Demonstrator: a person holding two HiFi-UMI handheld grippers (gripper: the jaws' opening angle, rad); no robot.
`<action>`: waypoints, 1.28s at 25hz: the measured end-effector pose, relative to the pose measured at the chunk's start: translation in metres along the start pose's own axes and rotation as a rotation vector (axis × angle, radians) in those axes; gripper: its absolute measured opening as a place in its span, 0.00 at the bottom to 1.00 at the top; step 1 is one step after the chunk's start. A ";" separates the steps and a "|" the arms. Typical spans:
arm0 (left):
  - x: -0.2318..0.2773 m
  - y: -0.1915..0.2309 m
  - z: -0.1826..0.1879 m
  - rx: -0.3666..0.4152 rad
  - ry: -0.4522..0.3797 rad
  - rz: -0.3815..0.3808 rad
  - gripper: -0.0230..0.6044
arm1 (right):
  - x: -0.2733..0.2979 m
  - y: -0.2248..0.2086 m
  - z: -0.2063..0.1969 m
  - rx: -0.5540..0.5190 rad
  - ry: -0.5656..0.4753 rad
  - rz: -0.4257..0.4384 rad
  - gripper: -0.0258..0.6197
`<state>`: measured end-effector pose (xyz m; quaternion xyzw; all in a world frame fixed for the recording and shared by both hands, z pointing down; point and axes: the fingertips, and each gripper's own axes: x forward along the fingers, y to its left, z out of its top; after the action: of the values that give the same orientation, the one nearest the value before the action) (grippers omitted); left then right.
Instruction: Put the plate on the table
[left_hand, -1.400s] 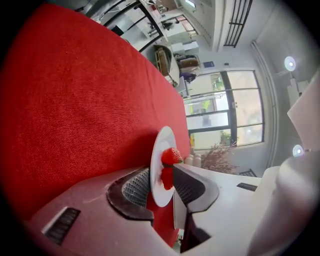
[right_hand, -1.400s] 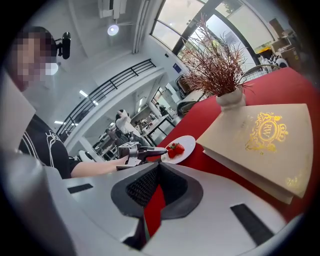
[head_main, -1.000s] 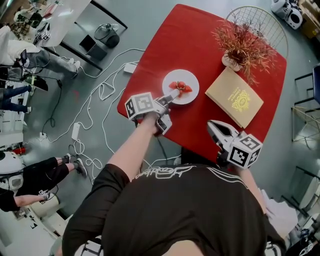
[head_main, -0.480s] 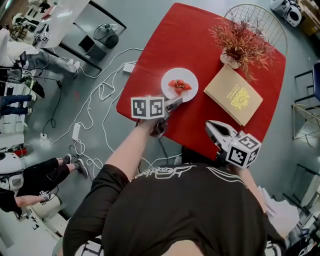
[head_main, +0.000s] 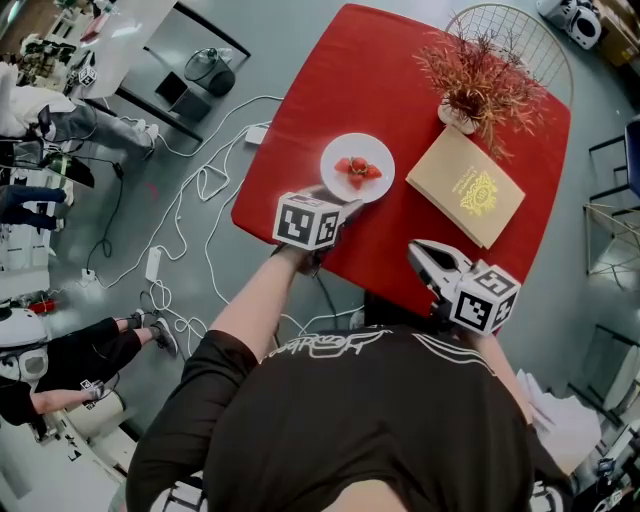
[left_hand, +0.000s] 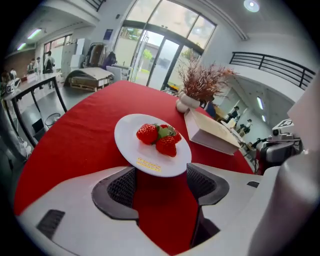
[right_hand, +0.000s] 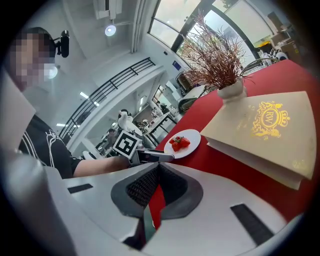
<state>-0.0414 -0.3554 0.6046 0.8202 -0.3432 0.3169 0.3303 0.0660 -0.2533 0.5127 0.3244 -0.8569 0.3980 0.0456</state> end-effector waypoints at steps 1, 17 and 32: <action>0.000 0.000 -0.001 0.016 0.006 0.005 0.51 | 0.000 0.000 0.000 0.000 0.000 0.000 0.05; -0.008 0.001 -0.015 0.052 0.062 0.008 0.51 | -0.001 0.005 -0.001 -0.007 -0.007 0.009 0.05; -0.097 -0.060 -0.020 -0.032 -0.080 -0.113 0.14 | -0.018 0.057 0.005 -0.095 -0.052 0.032 0.05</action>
<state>-0.0558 -0.2736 0.5240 0.8449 -0.3143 0.2592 0.3467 0.0469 -0.2203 0.4659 0.3183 -0.8808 0.3490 0.0325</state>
